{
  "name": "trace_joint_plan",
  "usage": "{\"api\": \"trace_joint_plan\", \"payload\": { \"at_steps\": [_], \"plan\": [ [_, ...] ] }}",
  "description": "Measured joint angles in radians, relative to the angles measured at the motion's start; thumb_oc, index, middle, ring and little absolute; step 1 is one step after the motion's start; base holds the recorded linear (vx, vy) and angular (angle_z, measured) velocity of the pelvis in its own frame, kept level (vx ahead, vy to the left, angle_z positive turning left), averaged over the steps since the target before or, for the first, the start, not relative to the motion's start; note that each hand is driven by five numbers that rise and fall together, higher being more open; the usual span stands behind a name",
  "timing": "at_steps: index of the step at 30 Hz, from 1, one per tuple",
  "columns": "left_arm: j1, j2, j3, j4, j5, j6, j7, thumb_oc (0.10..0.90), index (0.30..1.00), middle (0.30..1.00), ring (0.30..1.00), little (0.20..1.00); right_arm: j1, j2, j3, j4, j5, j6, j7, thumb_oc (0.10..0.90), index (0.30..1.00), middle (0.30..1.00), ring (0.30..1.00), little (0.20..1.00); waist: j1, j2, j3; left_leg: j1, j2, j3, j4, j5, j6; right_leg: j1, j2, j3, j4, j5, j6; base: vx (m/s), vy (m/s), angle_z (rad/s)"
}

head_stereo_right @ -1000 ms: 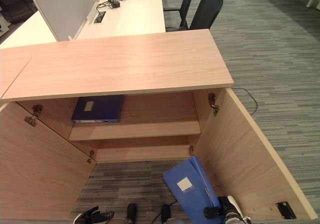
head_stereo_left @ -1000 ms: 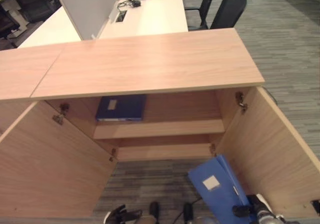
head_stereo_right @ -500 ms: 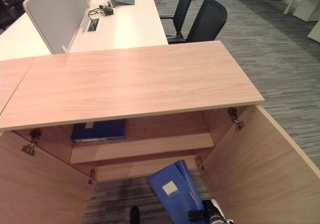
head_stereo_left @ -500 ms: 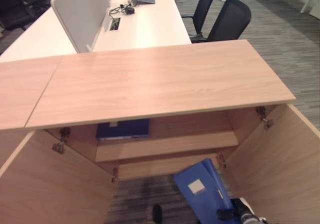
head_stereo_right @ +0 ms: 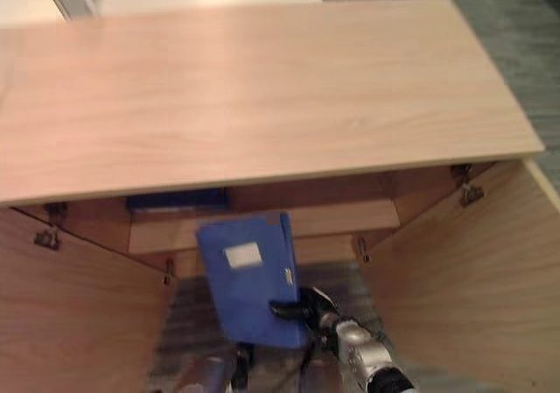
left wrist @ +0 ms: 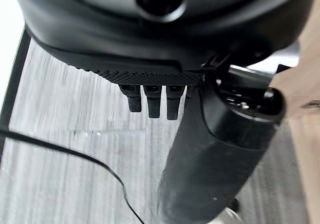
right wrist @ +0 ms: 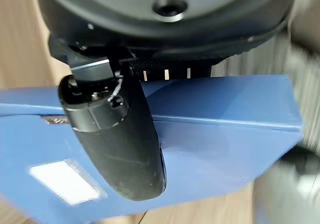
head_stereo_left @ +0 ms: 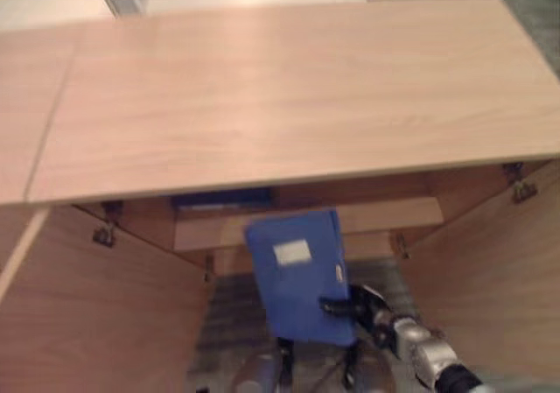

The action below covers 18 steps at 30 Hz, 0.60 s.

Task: Put the empty folder in the office cabinet

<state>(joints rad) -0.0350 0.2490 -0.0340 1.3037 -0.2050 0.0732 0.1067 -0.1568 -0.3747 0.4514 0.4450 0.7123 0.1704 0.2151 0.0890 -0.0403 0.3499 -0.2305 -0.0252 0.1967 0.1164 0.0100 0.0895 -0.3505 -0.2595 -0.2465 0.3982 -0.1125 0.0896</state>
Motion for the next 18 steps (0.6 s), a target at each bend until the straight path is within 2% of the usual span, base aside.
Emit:
{"api": "trace_joint_plan", "payload": {
  "at_steps": [1, 2, 3, 5, 7, 8, 11, 15, 17, 18],
  "plan": [
    [-0.017, 0.010, 0.003, 0.003, 0.021, 0.001, -0.008, 0.800, 0.900, 0.900, 0.900, 0.900, -0.017, -0.006, -0.015, -0.053, 0.086, -0.004, 0.039, 0.400, 0.300, 0.300, 0.300, 0.300, -0.001, -0.011, 0.034, -0.025, 0.008, 0.016, 0.005, 0.001, 0.003, -0.032, 0.034, -0.017, -0.104, 0.015, 0.021, 0.04, -0.052, -0.36],
    [-0.027, 0.008, 0.011, 0.003, 0.023, 0.003, -0.009, 0.800, 0.900, 0.900, 0.900, 0.900, -0.031, -0.006, -0.032, -0.066, 0.118, -0.011, 0.055, 0.400, 0.300, 0.300, 0.300, 0.300, -0.008, -0.006, 0.055, -0.032, 0.011, 0.022, 0.006, 0.006, 0.005, -0.034, 0.046, -0.013, -0.137, 0.034, 0.027, 0.10, -0.104, -0.22],
    [-0.045, -0.006, 0.023, 0.003, 0.026, 0.005, -0.018, 0.800, 0.900, 0.900, 0.900, 0.900, -0.033, -0.014, -0.073, -0.079, 0.173, -0.024, 0.067, 0.400, 0.300, 0.300, 0.300, 0.300, -0.016, 0.013, 0.084, -0.034, 0.009, 0.017, 0.000, 0.014, 0.000, -0.031, 0.066, -0.008, -0.189, 0.074, 0.031, 0.05, -0.061, 0.02],
    [-0.043, -0.013, 0.053, 0.000, 0.035, -0.014, -0.035, 0.800, 0.900, 0.900, 0.900, 0.900, -0.006, -0.021, -0.134, -0.089, 0.204, -0.027, 0.064, 0.400, 0.300, 0.300, 0.300, 0.300, -0.020, 0.023, 0.089, -0.030, 0.000, 0.008, -0.012, 0.020, -0.007, -0.005, 0.071, -0.010, -0.238, 0.124, 0.034, 0.03, -0.090, 0.17],
    [-0.043, -0.010, 0.057, 0.001, 0.036, -0.017, -0.033, 0.800, 0.900, 0.900, 0.900, 0.900, 0.000, -0.036, -0.163, -0.082, 0.225, -0.047, 0.057, 0.400, 0.300, 0.300, 0.300, 0.300, -0.025, 0.021, 0.093, -0.031, 0.000, 0.000, -0.024, 0.028, -0.019, 0.008, 0.074, -0.030, -0.274, 0.160, 0.045, 0.02, -0.137, 0.15],
    [-0.042, -0.011, 0.057, 0.002, 0.059, -0.018, -0.033, 0.800, 0.900, 0.900, 0.900, 0.900, 0.003, -0.076, -0.174, -0.083, 0.234, -0.060, 0.050, 0.400, 0.300, 0.300, 0.300, 0.300, -0.030, 0.022, 0.096, -0.036, 0.004, -0.016, -0.039, 0.044, -0.043, 0.011, 0.078, -0.039, -0.295, 0.187, 0.040, 0.03, -0.120, 0.21],
    [-0.034, -0.020, 0.057, 0.002, 0.063, -0.018, -0.034, 0.800, 0.900, 0.900, 0.900, 0.900, 0.019, -0.086, -0.212, -0.083, 0.251, -0.072, 0.034, 0.400, 0.300, 0.300, 0.300, 0.300, -0.032, 0.023, 0.096, -0.043, 0.018, -0.032, -0.060, 0.057, -0.063, 0.008, 0.097, -0.046, -0.314, 0.206, 0.028, 0.03, -0.087, 0.13],
    [-0.029, -0.049, 0.056, 0.006, 0.061, -0.016, -0.031, 0.800, 0.900, 0.900, 0.900, 0.900, 0.018, 0.019, -0.278, -0.083, 0.393, -0.148, -0.039, 0.400, 0.300, 0.300, 0.300, 0.300, -0.032, 0.033, 0.100, -0.050, 0.050, -0.043, -0.084, 0.068, -0.093, 0.007, 0.136, -0.061, -0.340, 0.216, 0.006, 0.03, -0.078, 0.01],
    [-0.029, -0.061, 0.051, -0.002, 0.053, -0.018, -0.021, 0.800, 0.900, 0.900, 0.900, 0.900, -0.016, 0.084, -0.291, -0.084, 0.503, -0.209, -0.075, 0.400, 0.300, 0.300, 0.300, 0.300, -0.033, 0.039, 0.098, -0.061, 0.060, -0.045, -0.087, 0.070, -0.103, -0.006, 0.150, -0.062, -0.341, 0.216, -0.005, 0.02, -0.034, -0.02],
    [-0.032, -0.074, 0.035, -0.018, 0.050, -0.019, -0.002, 0.800, 0.900, 0.900, 0.900, 0.900, -0.064, 0.126, -0.299, -0.084, 0.580, -0.257, -0.099, 0.400, 0.300, 0.300, 0.300, 0.300, -0.033, 0.051, 0.103, -0.072, 0.065, -0.047, -0.090, 0.076, -0.108, -0.018, 0.157, -0.062, -0.341, 0.224, -0.018, 0.02, -0.032, 0.03]
  ]
}}
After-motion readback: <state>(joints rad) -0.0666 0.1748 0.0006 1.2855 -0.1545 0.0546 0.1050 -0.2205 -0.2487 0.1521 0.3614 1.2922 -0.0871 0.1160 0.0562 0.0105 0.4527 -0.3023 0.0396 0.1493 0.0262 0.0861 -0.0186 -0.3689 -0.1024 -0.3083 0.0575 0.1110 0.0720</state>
